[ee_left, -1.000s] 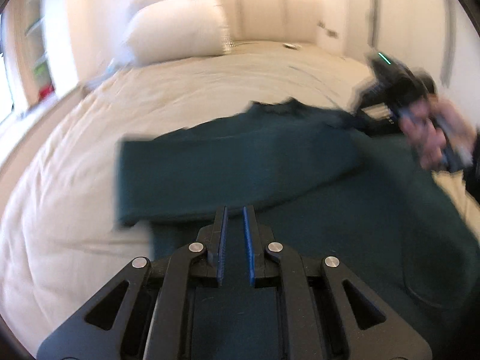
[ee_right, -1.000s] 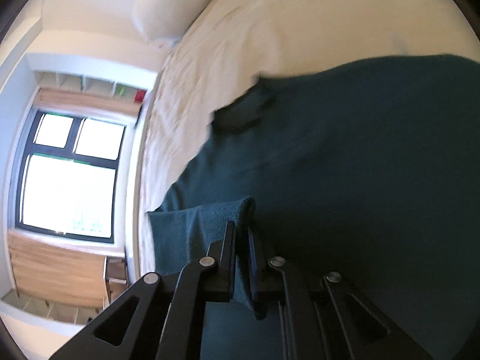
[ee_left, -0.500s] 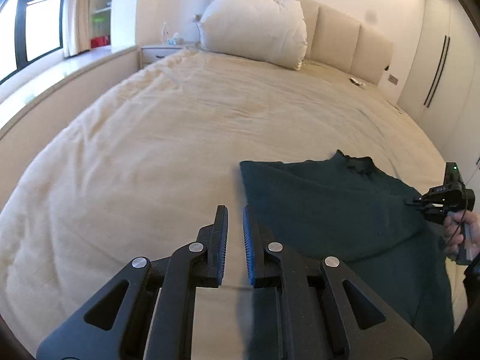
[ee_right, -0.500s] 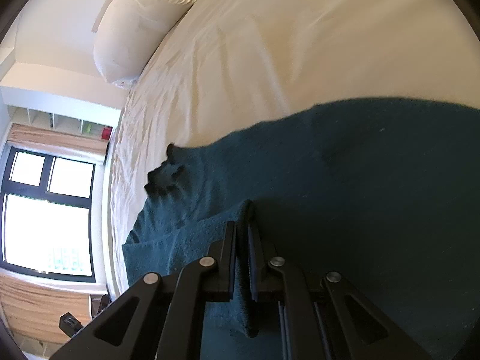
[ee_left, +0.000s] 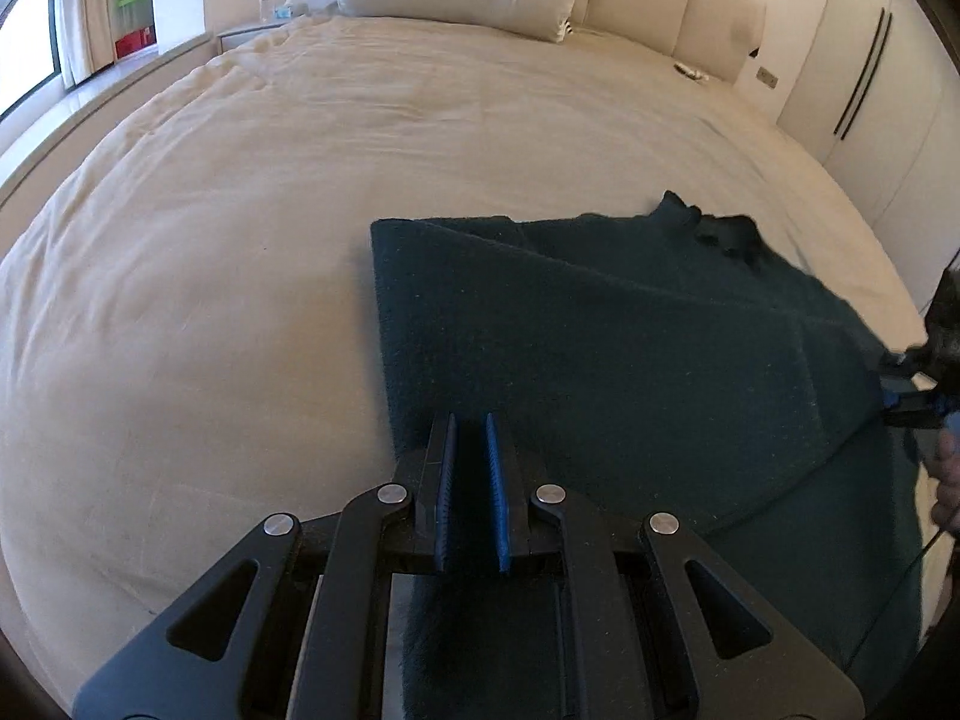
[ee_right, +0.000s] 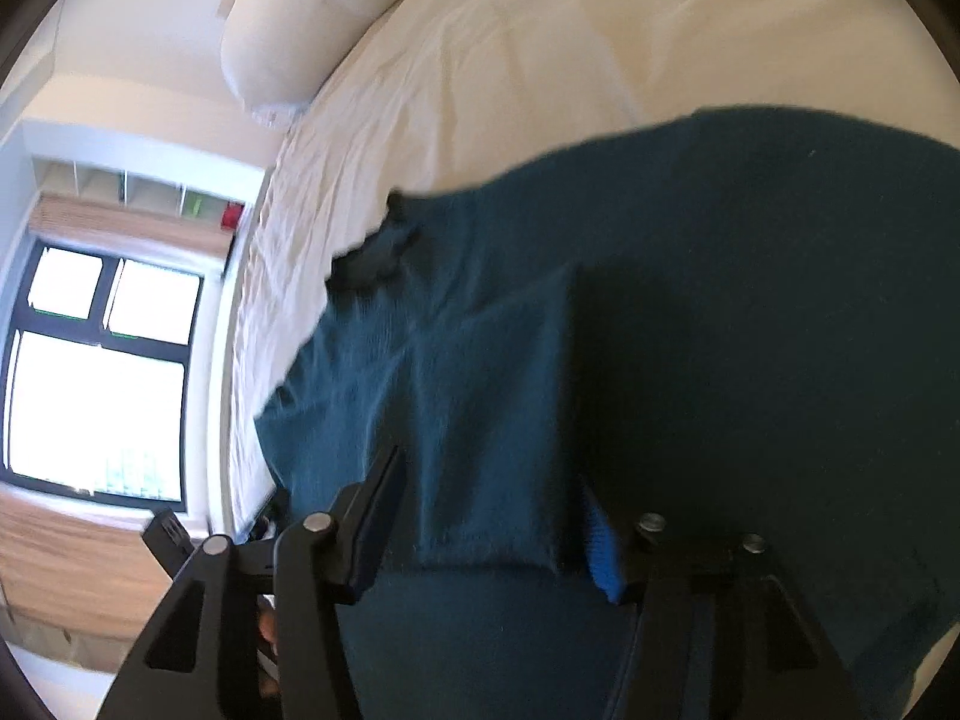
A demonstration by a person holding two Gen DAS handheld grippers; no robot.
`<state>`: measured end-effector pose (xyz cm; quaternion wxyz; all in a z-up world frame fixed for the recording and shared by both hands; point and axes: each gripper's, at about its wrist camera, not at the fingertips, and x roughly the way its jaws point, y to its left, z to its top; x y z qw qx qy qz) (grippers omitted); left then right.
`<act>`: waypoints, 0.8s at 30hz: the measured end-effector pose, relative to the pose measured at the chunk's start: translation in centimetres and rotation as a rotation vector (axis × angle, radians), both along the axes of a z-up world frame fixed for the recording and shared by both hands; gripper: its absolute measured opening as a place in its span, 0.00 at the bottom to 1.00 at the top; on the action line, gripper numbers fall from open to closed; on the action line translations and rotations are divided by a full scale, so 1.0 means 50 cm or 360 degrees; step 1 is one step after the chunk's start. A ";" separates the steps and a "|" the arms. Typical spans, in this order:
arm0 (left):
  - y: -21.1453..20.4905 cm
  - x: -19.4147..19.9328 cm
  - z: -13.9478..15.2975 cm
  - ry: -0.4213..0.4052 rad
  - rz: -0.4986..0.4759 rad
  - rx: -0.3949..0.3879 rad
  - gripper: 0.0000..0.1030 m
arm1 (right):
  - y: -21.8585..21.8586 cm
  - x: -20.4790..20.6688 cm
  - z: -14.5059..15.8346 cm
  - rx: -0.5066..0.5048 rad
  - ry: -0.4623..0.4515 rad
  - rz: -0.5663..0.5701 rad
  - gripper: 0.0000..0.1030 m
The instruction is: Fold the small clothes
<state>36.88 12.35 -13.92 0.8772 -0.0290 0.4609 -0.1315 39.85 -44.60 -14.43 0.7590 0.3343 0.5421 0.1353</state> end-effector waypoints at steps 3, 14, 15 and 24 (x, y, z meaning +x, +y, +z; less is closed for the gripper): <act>0.025 0.010 0.010 -0.0002 0.0032 -0.0068 0.10 | -0.011 0.006 -0.013 -0.0026 0.0036 -0.0037 0.11; 0.092 -0.006 0.091 -0.0074 0.0148 -0.0148 0.10 | -0.043 -0.003 -0.005 -0.0084 -0.0011 -0.0095 0.09; 0.088 -0.008 0.094 -0.0075 0.0141 -0.0149 0.10 | -0.045 -0.003 -0.005 -0.0087 -0.0010 -0.0096 0.09; 0.050 -0.032 0.099 -0.0074 0.0076 -0.0124 0.10 | -0.065 -0.011 -0.017 -0.0077 -0.0004 -0.0101 0.09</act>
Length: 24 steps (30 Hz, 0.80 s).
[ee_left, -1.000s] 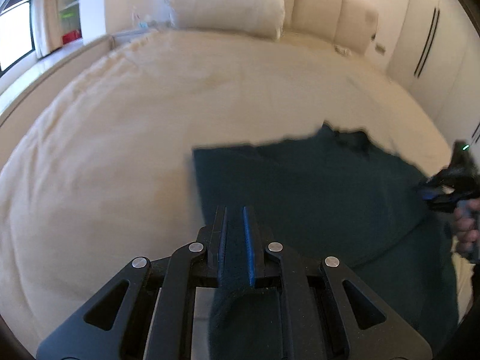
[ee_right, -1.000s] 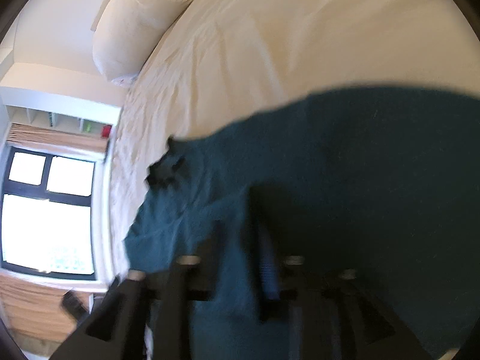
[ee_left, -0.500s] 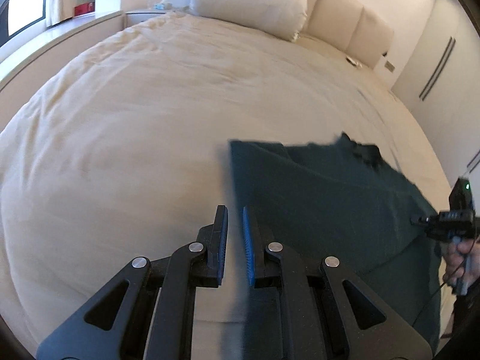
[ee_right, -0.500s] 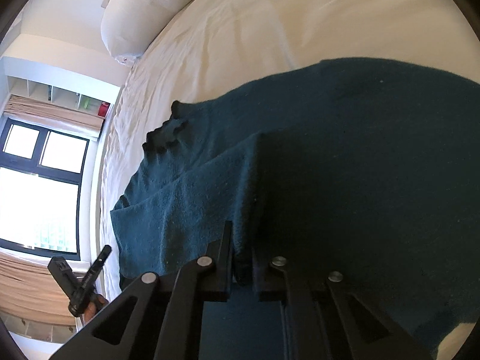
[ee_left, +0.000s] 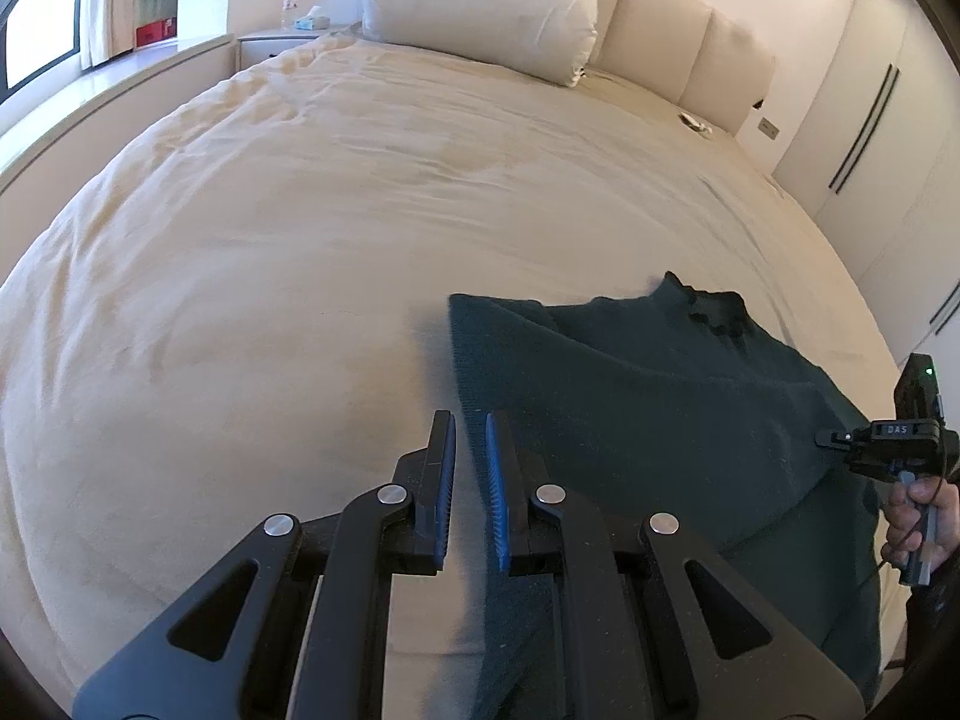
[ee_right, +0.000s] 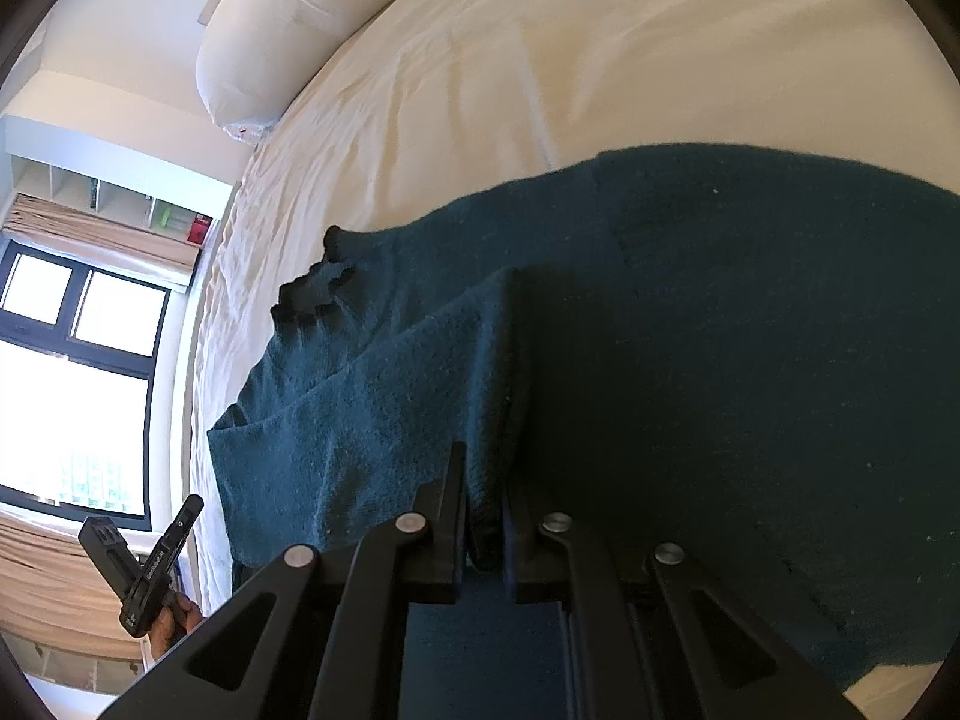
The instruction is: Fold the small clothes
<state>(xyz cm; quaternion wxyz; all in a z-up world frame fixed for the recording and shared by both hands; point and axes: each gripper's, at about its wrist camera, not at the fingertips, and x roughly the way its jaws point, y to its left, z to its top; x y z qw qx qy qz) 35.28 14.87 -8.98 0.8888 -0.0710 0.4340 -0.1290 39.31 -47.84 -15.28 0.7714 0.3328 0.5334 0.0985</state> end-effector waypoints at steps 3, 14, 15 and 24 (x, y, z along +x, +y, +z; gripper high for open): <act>-0.022 0.010 -0.003 0.0004 -0.0019 0.0030 0.10 | -0.003 -0.002 -0.005 0.0023 0.0000 -0.0016 0.09; -0.151 0.059 -0.086 0.0008 -0.0186 0.0348 0.11 | -0.041 -0.026 -0.009 0.0157 -0.0008 -0.0109 0.12; -0.146 0.057 -0.088 0.0005 -0.0189 0.0322 0.11 | -0.047 -0.032 0.002 0.0110 -0.0016 -0.0138 0.15; -0.106 0.056 -0.098 0.0014 -0.0184 0.0134 0.11 | 0.053 -0.012 0.104 0.0048 -0.0333 0.0008 0.32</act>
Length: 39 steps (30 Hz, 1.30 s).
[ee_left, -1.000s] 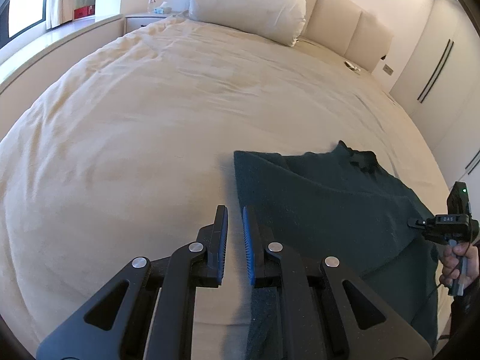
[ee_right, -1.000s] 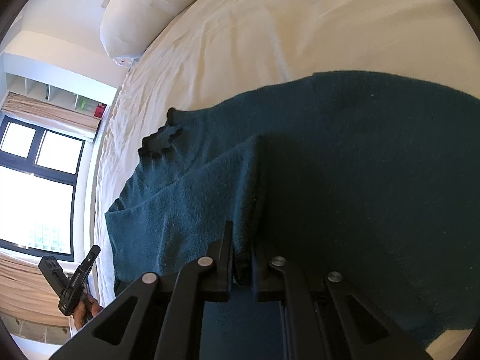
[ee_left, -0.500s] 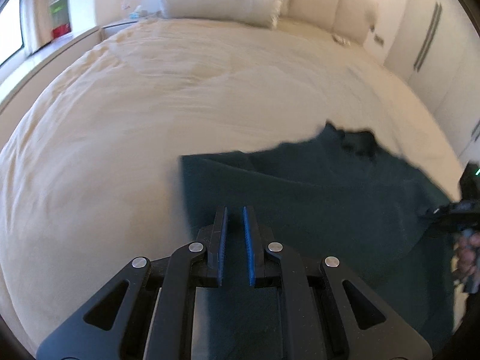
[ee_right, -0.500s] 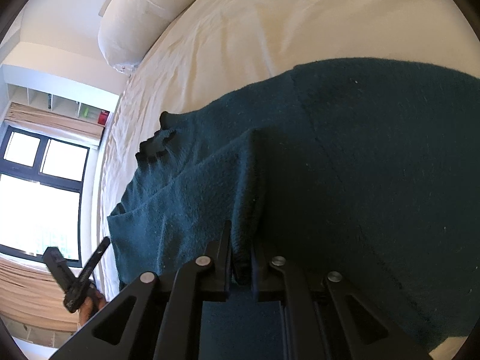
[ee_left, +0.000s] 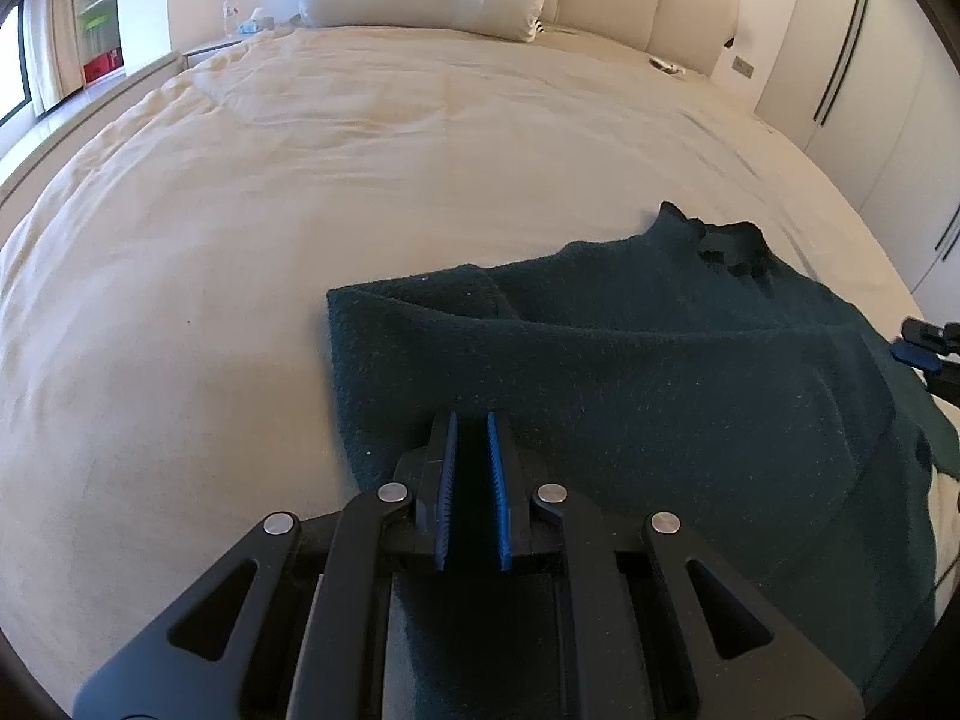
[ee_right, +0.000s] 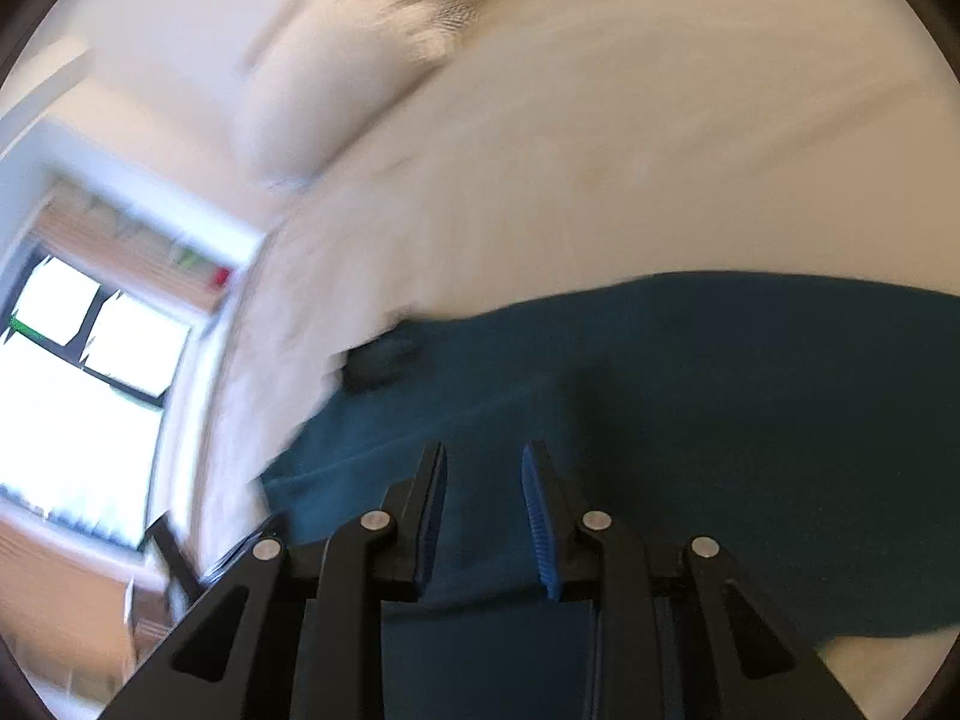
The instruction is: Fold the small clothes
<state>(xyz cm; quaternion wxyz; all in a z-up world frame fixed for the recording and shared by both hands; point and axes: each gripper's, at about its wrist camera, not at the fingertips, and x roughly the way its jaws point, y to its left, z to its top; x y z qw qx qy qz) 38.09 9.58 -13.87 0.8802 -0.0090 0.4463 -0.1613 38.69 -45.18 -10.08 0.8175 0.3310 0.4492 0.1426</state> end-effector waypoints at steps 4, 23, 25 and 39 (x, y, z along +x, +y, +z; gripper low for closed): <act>0.014 -0.003 -0.004 0.0003 -0.0008 -0.0063 0.11 | 0.047 0.045 -0.075 0.0127 0.0025 0.0063 0.49; -0.008 -0.146 0.102 -0.0218 0.0067 -0.0213 0.85 | -0.472 -0.509 -0.047 0.0137 -0.0159 -0.1411 0.73; -0.013 -0.178 0.120 -0.0276 0.0097 -0.0279 0.88 | -0.526 -0.574 -0.079 0.0243 -0.0116 -0.1591 0.73; -0.095 -0.245 0.249 -0.0391 0.0117 -0.0310 0.89 | -0.630 -0.572 -0.097 0.0405 -0.0163 -0.1816 0.62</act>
